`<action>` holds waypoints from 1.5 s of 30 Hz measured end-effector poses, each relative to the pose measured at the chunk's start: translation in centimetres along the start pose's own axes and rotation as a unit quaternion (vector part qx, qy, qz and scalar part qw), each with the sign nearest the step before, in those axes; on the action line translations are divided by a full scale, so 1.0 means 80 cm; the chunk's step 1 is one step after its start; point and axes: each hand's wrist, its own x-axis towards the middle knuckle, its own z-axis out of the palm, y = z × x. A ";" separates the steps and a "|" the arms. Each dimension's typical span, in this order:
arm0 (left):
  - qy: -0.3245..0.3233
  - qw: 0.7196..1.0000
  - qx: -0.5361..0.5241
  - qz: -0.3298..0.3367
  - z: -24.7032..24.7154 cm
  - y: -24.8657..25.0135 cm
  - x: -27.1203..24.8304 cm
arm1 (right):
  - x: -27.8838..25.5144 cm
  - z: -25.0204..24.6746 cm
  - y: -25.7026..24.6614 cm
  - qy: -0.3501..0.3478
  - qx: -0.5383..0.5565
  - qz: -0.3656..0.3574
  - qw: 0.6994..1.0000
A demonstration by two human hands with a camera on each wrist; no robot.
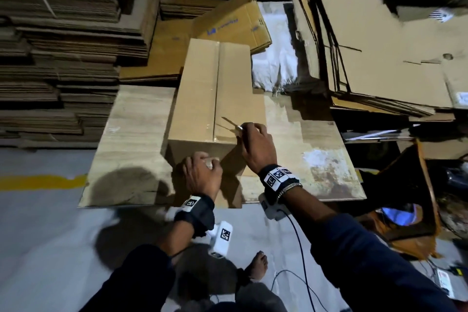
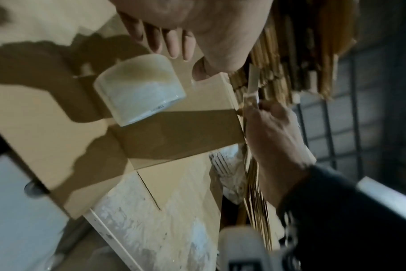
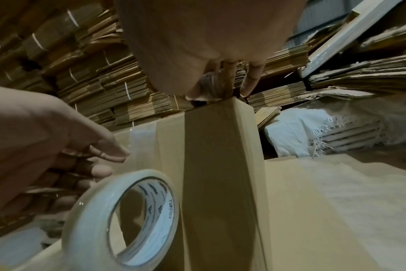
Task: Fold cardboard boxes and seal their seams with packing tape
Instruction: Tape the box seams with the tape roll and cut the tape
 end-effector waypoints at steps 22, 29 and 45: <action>-0.211 0.882 -0.393 -0.151 -0.007 -0.035 0.023 | -0.034 -0.013 -0.040 -0.072 -0.076 -0.141 0.984; -0.217 0.864 -0.427 -0.156 -0.006 -0.035 0.019 | -0.054 0.001 -0.024 -0.120 -0.100 -0.130 0.979; -0.205 0.880 -0.405 -0.141 -0.013 -0.032 0.022 | -0.030 -0.006 -0.048 -0.188 -0.177 -0.117 0.959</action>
